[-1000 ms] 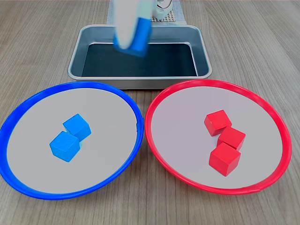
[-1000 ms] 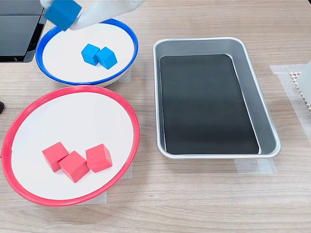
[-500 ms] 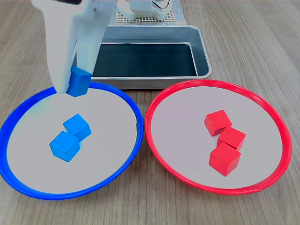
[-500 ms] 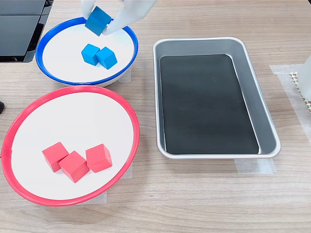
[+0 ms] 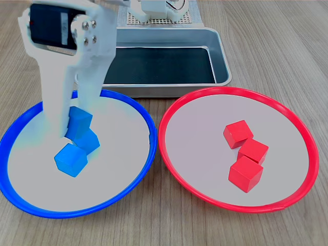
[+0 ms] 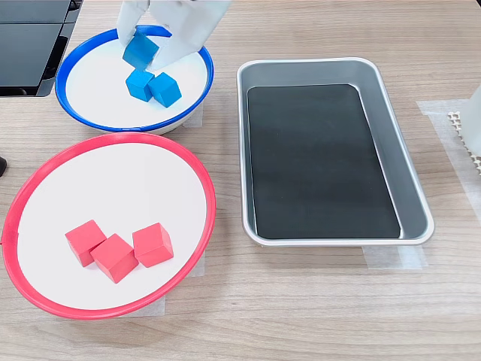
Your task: Relocate any blue block in the red dish to the blue dish, correcting any misplacements.
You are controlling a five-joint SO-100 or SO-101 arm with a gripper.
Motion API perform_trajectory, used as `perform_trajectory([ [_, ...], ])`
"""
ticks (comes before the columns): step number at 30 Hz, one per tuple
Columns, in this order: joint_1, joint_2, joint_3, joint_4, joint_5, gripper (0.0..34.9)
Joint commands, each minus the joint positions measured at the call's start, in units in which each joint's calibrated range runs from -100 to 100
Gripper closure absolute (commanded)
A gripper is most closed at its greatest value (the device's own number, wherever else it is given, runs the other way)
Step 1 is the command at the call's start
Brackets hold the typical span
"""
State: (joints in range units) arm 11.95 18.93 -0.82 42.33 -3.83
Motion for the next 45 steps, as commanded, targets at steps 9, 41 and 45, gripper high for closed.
perform_trajectory([
  [9, -4.7, 2.8, -5.0, -0.4, -1.8, 34.9],
  [41, -4.6, -1.7, -4.4, 4.0, -1.9, 34.9],
  [45, -7.9, -13.5, 2.5, 4.1, -0.8, 34.9],
])
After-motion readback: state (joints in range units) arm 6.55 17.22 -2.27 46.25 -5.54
